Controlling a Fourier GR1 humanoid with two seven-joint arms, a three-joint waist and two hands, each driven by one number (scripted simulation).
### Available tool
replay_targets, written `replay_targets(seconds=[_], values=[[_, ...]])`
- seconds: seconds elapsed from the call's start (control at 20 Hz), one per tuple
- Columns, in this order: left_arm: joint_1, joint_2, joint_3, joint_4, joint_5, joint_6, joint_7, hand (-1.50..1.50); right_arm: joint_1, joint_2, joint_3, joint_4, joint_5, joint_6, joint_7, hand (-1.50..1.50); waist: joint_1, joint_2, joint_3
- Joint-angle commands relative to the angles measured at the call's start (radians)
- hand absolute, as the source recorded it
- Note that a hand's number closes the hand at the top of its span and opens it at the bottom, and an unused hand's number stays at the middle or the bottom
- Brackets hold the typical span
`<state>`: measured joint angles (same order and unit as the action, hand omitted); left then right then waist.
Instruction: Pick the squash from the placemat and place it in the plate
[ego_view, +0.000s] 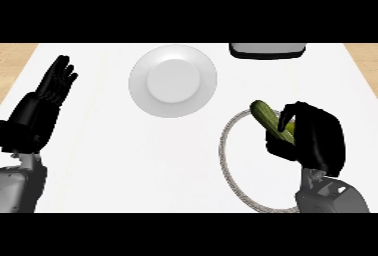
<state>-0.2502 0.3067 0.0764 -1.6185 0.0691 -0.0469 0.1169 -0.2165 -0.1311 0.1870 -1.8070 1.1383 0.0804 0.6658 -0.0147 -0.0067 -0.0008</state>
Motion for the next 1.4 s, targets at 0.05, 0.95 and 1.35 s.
replay_targets(seconds=[0.05,0.95,1.35], values=[[-0.038,0.003,0.007,-0.027,0.017,-0.004,0.058,0.00,-0.136,0.126,0.053,-0.043,-0.008,-0.028,0.058,1.50,0.022,0.005,0.001],[-0.065,-0.029,0.000,0.051,-0.007,-0.046,-0.008,0.00,-0.814,0.131,0.064,0.808,-0.322,-0.382,0.091,1.50,0.060,0.018,0.000],[-0.117,-0.052,-0.024,0.060,-0.041,-0.024,-0.005,0.00,-0.998,0.131,0.074,1.213,-0.435,-0.506,0.019,1.50,0.090,0.028,0.000]])
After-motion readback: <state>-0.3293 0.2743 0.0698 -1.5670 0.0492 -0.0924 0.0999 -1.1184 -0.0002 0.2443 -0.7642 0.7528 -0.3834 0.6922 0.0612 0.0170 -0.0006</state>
